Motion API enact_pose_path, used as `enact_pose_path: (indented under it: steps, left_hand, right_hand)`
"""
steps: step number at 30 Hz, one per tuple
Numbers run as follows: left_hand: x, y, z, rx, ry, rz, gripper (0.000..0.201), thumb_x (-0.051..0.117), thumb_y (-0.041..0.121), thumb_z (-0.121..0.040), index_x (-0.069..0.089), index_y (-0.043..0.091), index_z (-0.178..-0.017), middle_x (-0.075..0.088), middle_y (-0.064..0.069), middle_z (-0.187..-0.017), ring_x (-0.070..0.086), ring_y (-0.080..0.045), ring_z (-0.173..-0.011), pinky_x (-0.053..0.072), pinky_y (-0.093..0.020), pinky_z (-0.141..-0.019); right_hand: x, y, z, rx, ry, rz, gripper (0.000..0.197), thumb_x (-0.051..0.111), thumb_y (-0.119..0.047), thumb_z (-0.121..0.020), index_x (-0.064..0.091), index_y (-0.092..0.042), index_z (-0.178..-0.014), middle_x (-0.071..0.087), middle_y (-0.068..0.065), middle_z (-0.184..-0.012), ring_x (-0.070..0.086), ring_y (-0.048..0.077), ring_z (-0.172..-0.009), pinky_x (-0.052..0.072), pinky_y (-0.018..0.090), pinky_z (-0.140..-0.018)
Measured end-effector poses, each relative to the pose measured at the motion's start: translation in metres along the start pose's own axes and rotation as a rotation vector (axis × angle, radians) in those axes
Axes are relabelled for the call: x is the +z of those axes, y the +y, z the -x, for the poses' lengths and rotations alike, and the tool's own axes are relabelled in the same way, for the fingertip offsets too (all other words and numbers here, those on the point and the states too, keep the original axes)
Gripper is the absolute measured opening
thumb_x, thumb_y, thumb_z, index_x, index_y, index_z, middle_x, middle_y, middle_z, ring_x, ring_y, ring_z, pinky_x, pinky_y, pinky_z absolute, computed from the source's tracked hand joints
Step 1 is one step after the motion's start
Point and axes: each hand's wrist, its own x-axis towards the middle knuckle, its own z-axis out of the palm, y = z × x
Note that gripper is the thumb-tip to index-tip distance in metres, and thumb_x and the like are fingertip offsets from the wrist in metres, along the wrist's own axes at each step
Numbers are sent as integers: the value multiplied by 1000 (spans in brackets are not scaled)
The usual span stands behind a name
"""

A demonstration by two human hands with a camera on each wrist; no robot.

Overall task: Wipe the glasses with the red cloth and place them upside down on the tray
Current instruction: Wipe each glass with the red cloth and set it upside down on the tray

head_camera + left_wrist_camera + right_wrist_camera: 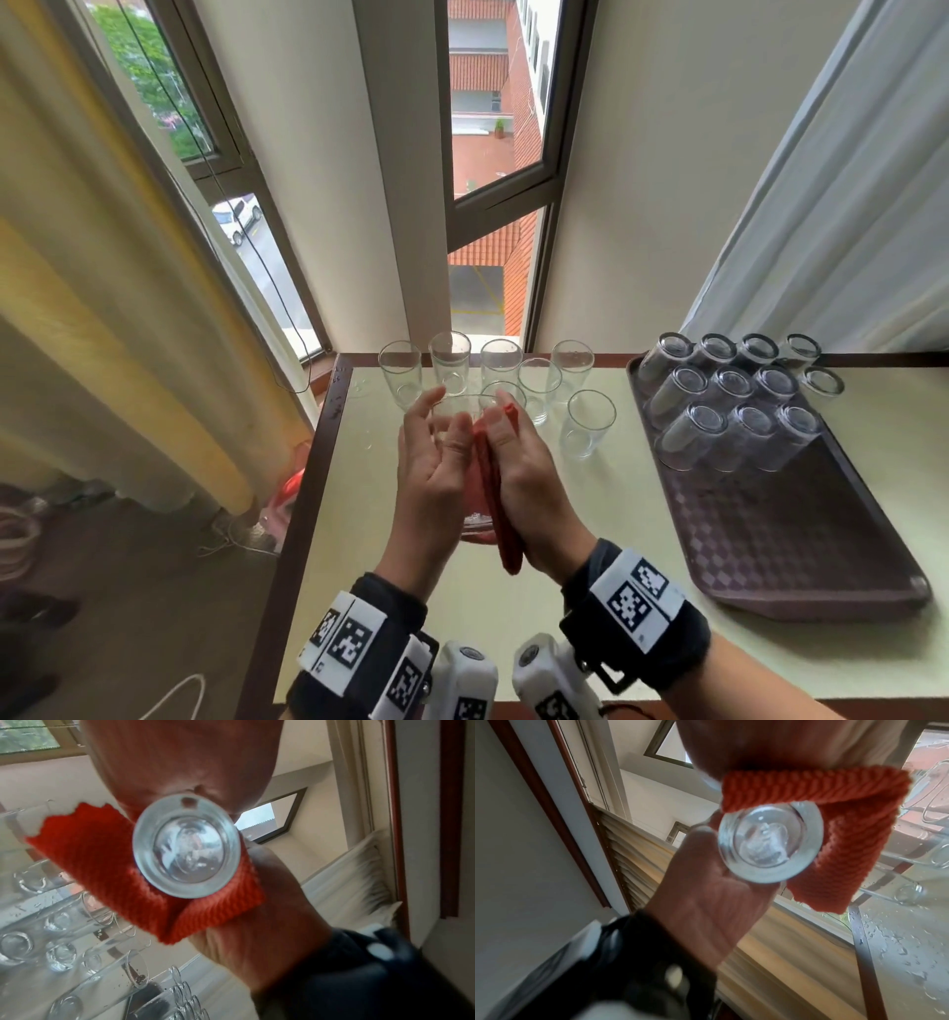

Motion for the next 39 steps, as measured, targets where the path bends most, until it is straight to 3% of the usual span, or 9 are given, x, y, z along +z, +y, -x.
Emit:
enact_pose_path:
  steps: [5, 12, 16, 19, 23, 25, 30, 35, 39]
  left_hand:
    - [4, 6, 1, 17, -67, -35, 41, 47, 68, -83, 40, 56, -121, 55, -6, -123, 58, -26, -119, 49, -53, -101]
    - [-5, 4, -2, -21, -44, -23, 51, 47, 66, -84, 42, 43, -129, 50, -10, -133, 59, -21, -118, 52, -49, -99]
    - [-1, 0, 4, 10, -76, -83, 46, 42, 79, -81, 41, 60, -123, 55, -10, -129, 57, -28, -122, 46, -55, -104]
    - [2, 5, 8, 36, -93, -86, 43, 43, 72, -82, 37, 60, -123, 53, -3, -126, 53, -25, -123, 45, -48, -106]
    - [-3, 11, 5, 28, -68, -51, 45, 52, 71, -78, 39, 58, -120, 41, 5, -130, 49, -22, -129, 48, -49, -105]
    - [-5, 9, 3, 31, -41, -29, 46, 54, 67, -79, 40, 58, -121, 47, -2, -129, 54, -26, -124, 48, -53, -104]
    - [-3, 2, 7, 75, -69, -68, 36, 45, 73, -83, 39, 72, -119, 58, -2, -126, 55, -27, -125, 44, -55, -107]
    - [-5, 6, 3, 21, -63, -26, 47, 54, 83, -74, 46, 69, -117, 50, -2, -134, 54, -25, -128, 46, -53, -106]
    - [-7, -2, 1, -15, 14, -46, 61, 52, 94, -61, 47, 70, -117, 44, 3, -127, 57, -27, -123, 53, -52, -98]
  right_hand:
    - [0, -20, -6, 32, 89, -95, 80, 52, -72, -83, 56, 0, -117, 63, 34, -112, 60, 54, -106, 46, 65, -97]
    - [5, 6, 20, -40, 27, 74, 84, 48, -72, -80, 27, -33, -151, 67, 6, -122, 67, 23, -112, 51, 51, -99]
    - [2, -16, 14, 17, 107, -181, 53, 47, -48, -99, 47, -2, -126, 70, 24, -99, 69, 41, -96, 57, 51, -89]
    - [3, -28, 10, 27, 121, -165, 70, 54, -60, -89, 48, 2, -120, 53, 45, -117, 56, 60, -107, 44, 69, -96]
    - [3, -12, 20, -13, 30, -16, 76, 47, -59, -87, 29, -23, -152, 64, 5, -127, 65, 22, -116, 48, 51, -104]
    - [3, -7, 23, -8, 7, -23, 73, 48, -53, -89, 27, -26, -153, 65, 1, -128, 63, 21, -120, 46, 50, -106]
    - [0, -33, 15, 85, 45, -263, 34, 42, -42, -104, 66, -18, -105, 68, 28, -113, 62, 50, -109, 49, 60, -99]
    - [6, -18, 20, 55, 26, -164, 76, 60, -62, -87, 41, -13, -142, 64, 19, -127, 62, 36, -118, 44, 59, -105]
    - [5, -19, 26, 83, -34, -260, 51, 47, -37, -102, 34, -14, -145, 68, 15, -122, 66, 38, -112, 49, 58, -100]
